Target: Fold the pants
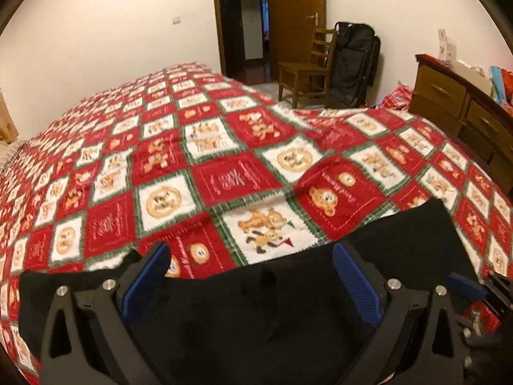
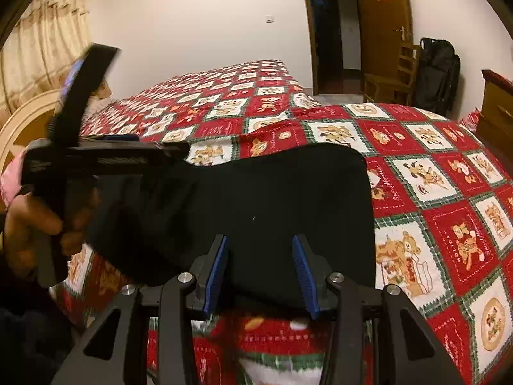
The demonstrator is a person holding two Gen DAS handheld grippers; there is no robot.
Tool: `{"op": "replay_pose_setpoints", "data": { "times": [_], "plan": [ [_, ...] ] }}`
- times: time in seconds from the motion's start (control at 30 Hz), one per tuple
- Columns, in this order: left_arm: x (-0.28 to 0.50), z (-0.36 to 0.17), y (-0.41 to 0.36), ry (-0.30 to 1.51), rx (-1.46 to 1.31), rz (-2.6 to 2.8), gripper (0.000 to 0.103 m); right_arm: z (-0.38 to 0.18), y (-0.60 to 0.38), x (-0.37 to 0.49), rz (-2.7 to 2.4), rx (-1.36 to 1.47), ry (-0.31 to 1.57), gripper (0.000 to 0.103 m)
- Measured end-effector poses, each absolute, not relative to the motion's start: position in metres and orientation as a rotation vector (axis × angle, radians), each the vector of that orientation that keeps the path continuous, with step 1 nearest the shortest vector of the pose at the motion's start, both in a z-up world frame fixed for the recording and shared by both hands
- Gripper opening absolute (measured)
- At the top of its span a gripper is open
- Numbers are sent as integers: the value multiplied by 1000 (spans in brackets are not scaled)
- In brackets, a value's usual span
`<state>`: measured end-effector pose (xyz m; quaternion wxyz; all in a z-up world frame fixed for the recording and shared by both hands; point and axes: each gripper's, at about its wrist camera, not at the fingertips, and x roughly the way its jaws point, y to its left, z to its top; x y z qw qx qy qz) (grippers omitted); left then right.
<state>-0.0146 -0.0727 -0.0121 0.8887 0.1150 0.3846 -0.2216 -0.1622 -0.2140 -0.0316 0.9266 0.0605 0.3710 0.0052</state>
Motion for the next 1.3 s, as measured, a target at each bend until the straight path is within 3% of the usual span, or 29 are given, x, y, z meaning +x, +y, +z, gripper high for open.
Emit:
{"op": "replay_pose_setpoints", "data": {
  "times": [0.27,0.43,0.73,1.0,1.3],
  "plan": [
    [-11,-47,-53,898,238,-374,103,7,-256,-148,-47,216,678,44],
    [-18,-51,-44,916,207,-372,103,-17,-267,-97,-46,213,807,33],
    [-23,-61,-14,984,95,-426,103,-36,-292,-70,-103,350,870,33],
    [-27,-52,-1,992,80,-423,103,-5,-281,-117,-54,333,721,33],
    [-37,-48,-14,941,135,-474,103,-25,-252,-172,-77,182,829,33]
  ]
}}
